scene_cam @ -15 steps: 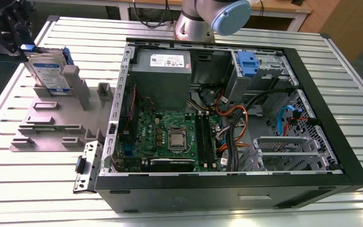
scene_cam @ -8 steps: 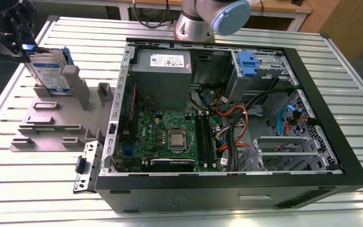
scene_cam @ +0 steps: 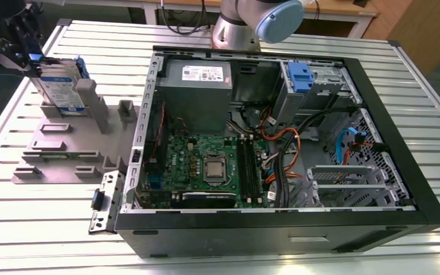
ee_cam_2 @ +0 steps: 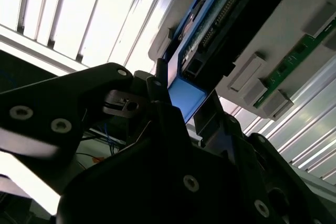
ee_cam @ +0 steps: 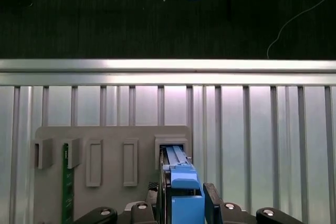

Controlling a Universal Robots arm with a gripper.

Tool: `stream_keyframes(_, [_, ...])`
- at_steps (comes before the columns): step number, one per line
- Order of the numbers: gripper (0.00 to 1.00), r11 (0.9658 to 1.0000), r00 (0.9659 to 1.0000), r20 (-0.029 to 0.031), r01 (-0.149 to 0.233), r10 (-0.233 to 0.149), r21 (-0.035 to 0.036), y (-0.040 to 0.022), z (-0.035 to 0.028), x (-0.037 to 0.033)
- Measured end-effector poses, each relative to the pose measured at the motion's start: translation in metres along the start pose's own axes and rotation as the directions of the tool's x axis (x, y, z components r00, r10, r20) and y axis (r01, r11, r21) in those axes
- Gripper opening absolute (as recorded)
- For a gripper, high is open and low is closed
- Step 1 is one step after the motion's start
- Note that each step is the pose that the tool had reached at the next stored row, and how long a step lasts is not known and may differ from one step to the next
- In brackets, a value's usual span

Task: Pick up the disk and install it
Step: 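Pick up the disk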

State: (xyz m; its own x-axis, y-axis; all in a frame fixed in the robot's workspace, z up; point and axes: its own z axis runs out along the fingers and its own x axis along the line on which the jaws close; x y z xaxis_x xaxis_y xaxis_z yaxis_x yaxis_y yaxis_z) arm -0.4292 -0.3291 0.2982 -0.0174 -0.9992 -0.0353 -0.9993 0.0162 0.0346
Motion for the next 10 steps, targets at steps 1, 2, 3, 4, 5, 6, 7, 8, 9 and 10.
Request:
stream_keyframes(1, [0.46, 1.0, 1.0, -0.0001, 0.0, 0.0, -0.0001, 0.0, 0.0007, 0.0])
stream_keyframes(2, [0.46, 1.0, 1.0, 0.0, 0.0, 0.0, 0.0, -0.0001, 0.0015, 0.0001])
stream_keyframes(3, [0.46, 1.0, 1.0, 0.0, 0.0, 0.0, 0.0001, -0.0001, 0.0022, 0.0001])
stream_keyframes(4, [0.46, 1.0, 1.0, 0.0, 0.0, 0.0, 0.0001, -0.0001, 0.0029, 0.0001])
stream_keyframes(5, [0.46, 1.0, 1.0, 0.0, 0.0, 0.0, 0.0001, -0.0001, 0.0036, 0.0001])
stream_keyframes(6, [0.46, 1.0, 1.0, 0.0, 0.0, 0.0, 0.0, -0.0002, 0.0043, 0.0002])
stream_keyframes(7, [0.46, 1.0, 1.0, 0.0, 0.0, 0.0, 0.0, -0.0002, 0.0051, 0.0002])
stream_keyframes(8, [0.46, 1.0, 1.0, 0.0, 0.0, 0.0, 0.0, -0.0002, 0.0058, 0.0002])
stream_keyframes(9, [0.46, 1.0, 1.0, 0.0, 0.0, 0.0, 0.0, -0.0002, 0.0064, 0.0002])
stream_keyframes(10, [0.46, 1.0, 1.0, 0.0, 0.0, 0.0, 0.0, -0.0002, 0.0071, 0.0003])
